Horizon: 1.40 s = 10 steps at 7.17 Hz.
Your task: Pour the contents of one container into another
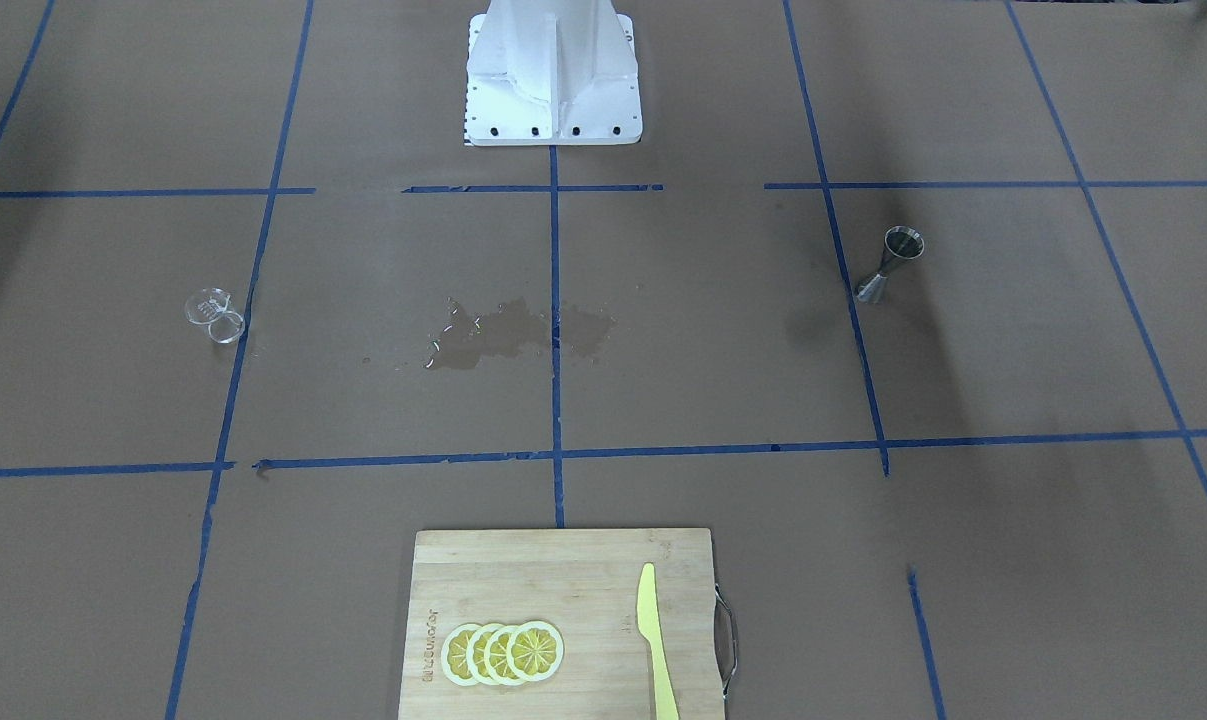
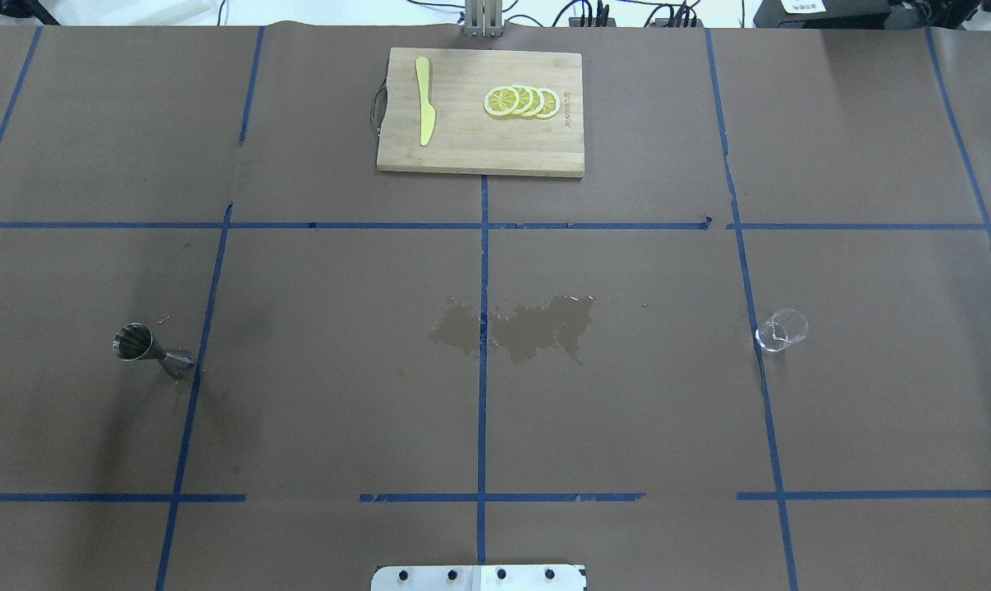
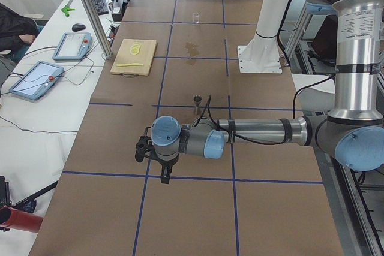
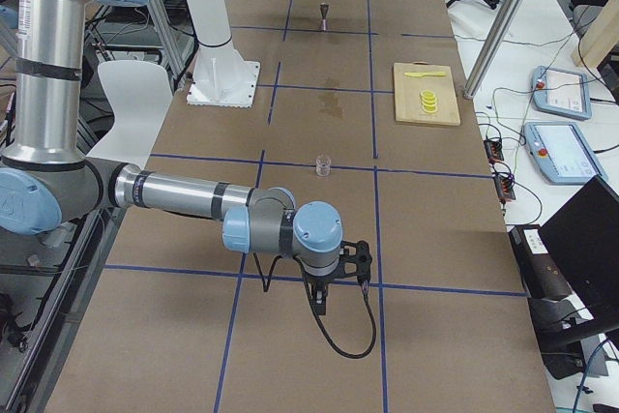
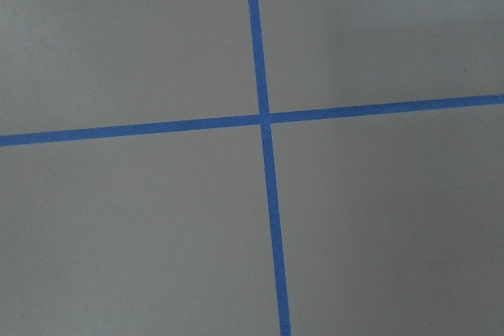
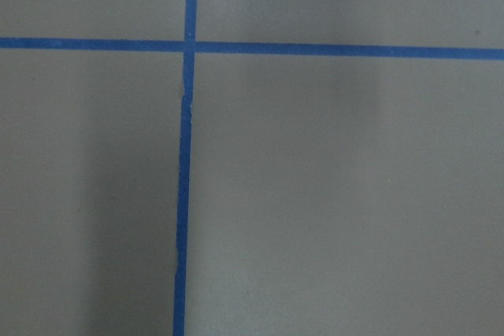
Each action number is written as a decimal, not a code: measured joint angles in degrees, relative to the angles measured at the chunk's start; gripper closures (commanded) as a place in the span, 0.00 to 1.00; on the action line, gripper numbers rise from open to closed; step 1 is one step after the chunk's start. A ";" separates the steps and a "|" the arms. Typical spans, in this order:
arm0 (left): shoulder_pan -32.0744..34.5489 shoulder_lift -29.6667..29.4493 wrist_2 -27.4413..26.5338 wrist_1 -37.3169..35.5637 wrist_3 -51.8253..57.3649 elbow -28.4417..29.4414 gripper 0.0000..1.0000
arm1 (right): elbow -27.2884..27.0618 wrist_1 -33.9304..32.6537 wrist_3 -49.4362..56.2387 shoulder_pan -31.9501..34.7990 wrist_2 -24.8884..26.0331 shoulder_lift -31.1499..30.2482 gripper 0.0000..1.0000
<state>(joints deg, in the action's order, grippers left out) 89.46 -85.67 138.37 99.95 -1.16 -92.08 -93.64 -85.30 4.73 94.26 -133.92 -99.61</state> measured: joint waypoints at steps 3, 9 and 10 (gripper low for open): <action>0.05 0.35 0.31 0.17 0.32 -0.70 0.00 | 0.49 3.76 0.38 -0.06 0.36 -2.23 0.00; -0.27 0.28 0.05 -0.44 0.62 -0.53 0.00 | -3.28 4.22 -0.19 -6.55 0.47 -2.64 0.00; -0.31 0.28 0.04 -0.40 0.67 -0.58 0.00 | -3.53 4.35 -0.21 -6.99 0.36 -2.59 0.00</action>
<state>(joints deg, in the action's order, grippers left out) 89.15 -85.39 138.41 99.55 -0.49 -92.66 -97.16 -80.95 4.52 87.26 -133.56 -102.21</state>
